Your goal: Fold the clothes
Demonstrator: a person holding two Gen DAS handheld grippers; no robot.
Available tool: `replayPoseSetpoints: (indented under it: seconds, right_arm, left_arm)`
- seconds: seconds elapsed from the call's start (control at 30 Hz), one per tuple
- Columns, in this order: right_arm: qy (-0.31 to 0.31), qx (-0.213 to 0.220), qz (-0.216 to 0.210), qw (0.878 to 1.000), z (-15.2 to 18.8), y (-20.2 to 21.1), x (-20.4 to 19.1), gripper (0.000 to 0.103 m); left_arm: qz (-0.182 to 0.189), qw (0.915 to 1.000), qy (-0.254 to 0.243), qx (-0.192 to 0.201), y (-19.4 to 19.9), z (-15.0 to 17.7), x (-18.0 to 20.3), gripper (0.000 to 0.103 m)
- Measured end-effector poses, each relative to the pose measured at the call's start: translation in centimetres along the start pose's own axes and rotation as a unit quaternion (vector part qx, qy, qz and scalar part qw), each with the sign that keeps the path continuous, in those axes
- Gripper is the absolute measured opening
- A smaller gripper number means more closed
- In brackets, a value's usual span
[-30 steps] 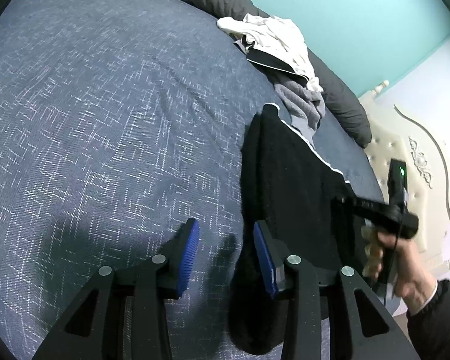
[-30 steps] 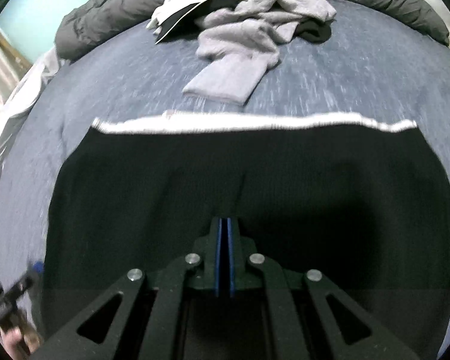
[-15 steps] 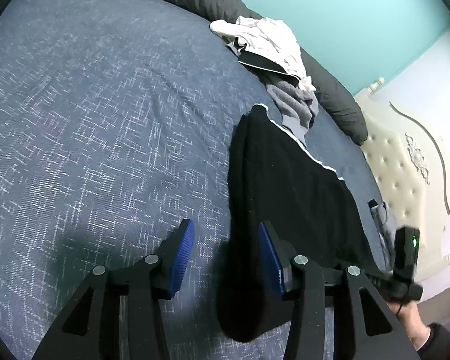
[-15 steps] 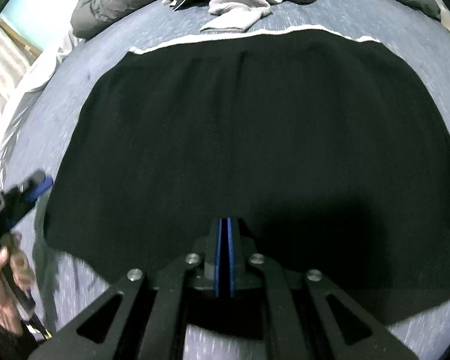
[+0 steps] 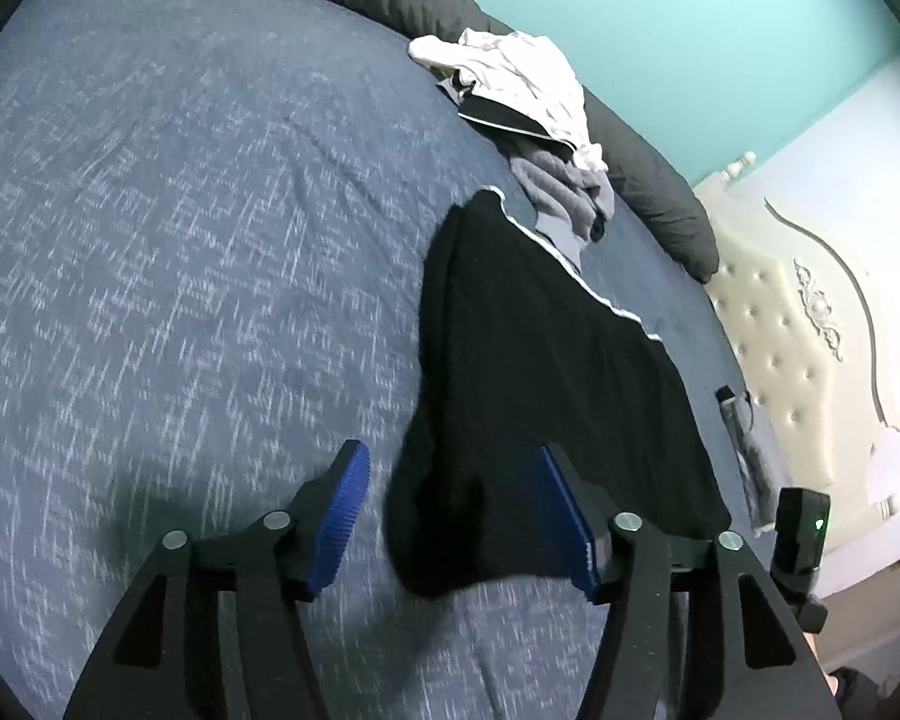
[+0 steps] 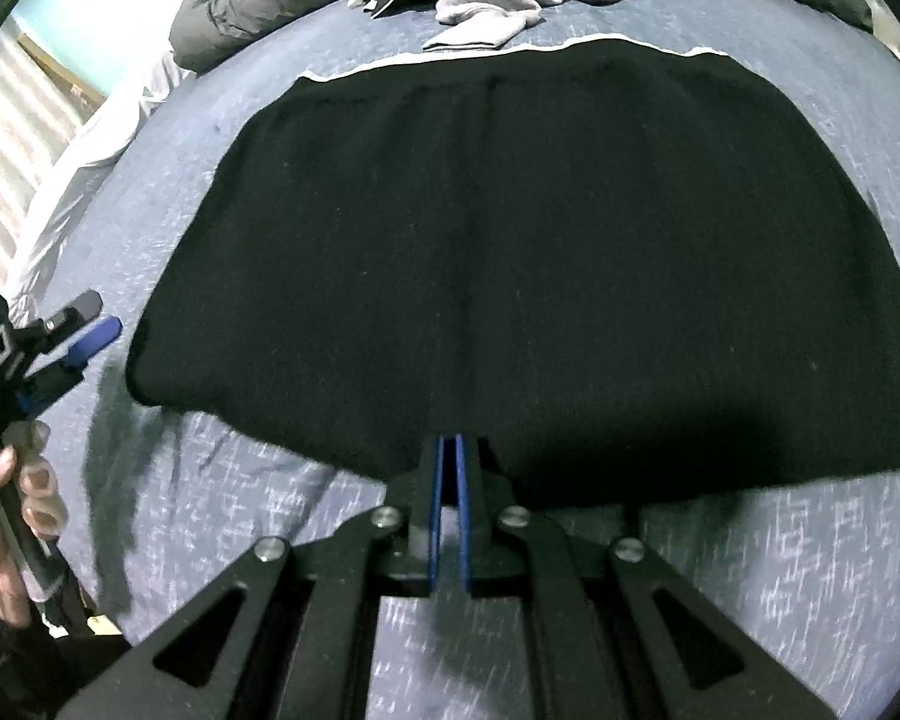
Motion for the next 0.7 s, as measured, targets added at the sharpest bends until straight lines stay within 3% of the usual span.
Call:
replayPoseSetpoints:
  seconds: [0.27, 0.7]
  right_arm:
    - [-0.02, 0.004, -0.008, 1.0, 1.9, 2.1, 1.3, 0.005]
    - [-0.105, 0.054, 0.002, 0.993, 5.2, 8.4, 9.9, 0.005]
  left_arm:
    - [-0.003, 0.9996, 0.011, -0.024, -0.6, 2.2, 0.4, 0.065]
    - [0.0, 0.9971, 0.064, -0.041, -3.7, 3.7, -0.5, 0.066]
Point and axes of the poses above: each gripper's, at about its wrist camera, not at the fingertips, and y roughly against the way its jaws point, x to its right, z to its underside, the point moved 1 cm from there along -y, roughly the way its jaws point, and after that the axes turned 1 degree about -x, right-handed, at the moved point
